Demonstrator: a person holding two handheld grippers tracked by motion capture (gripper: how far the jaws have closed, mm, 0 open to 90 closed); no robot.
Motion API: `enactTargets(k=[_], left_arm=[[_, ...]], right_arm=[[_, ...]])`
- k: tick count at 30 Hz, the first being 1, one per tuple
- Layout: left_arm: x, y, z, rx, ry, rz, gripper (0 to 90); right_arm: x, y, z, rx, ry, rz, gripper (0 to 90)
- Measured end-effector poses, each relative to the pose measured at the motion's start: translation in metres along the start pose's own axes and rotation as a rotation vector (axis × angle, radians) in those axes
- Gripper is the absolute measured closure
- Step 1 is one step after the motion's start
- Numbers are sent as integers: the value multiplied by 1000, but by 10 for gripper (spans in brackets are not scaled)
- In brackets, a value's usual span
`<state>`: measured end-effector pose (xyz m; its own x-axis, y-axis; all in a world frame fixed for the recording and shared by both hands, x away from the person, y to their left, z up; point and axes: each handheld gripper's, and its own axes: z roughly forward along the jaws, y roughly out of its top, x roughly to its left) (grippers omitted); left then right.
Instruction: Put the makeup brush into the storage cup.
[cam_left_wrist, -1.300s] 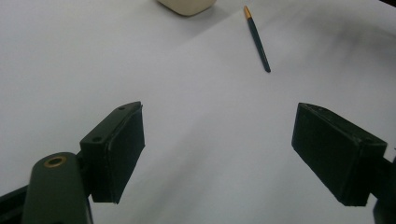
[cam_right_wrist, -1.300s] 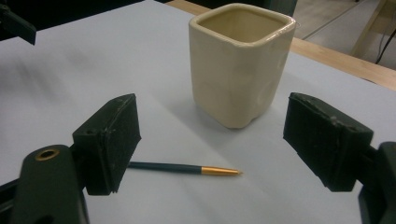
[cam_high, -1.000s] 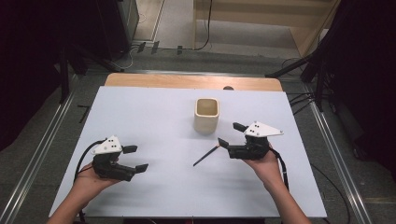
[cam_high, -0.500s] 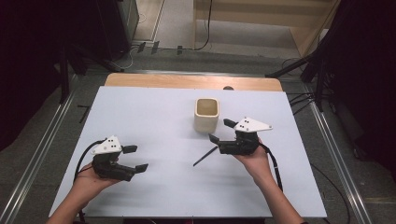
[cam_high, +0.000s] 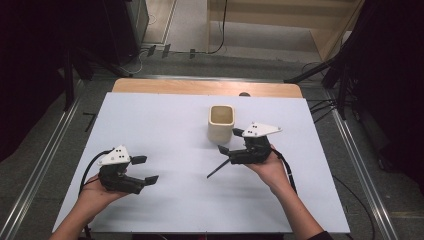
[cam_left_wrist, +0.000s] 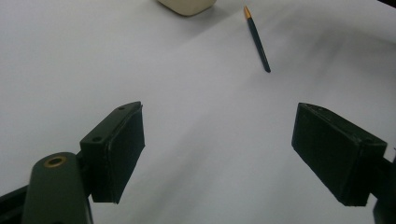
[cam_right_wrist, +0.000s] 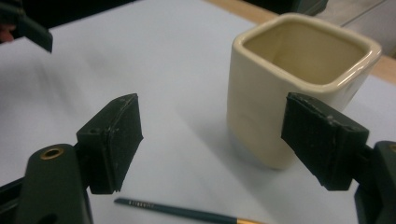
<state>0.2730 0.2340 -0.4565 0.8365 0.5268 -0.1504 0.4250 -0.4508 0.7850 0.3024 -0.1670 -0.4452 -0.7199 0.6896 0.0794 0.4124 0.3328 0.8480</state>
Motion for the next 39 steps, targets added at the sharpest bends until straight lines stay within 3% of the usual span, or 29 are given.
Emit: enactTargets(k=[6, 11, 12, 22, 24, 39], left_arm=[[0, 0, 1, 3, -2, 1, 178], [0, 0, 0, 3, -1, 0, 178], [0, 0, 0, 3, -1, 1, 178], [0, 0, 0, 4, -1, 1, 178], [0, 0, 0, 5, -1, 1, 178], [0, 0, 0, 3, -2, 0, 179]], right_arm=[[-3, 9, -1, 135, 28, -51, 210], [-5, 18, 0, 211, 52, -73, 211], [-5, 22, 1, 245, 61, -99, 211], [-9, 29, 7, 376, 141, -161, 232], [-9, 29, 9, 401, 145, -195, 232], [-10, 40, 13, 550, 172, -268, 236]])
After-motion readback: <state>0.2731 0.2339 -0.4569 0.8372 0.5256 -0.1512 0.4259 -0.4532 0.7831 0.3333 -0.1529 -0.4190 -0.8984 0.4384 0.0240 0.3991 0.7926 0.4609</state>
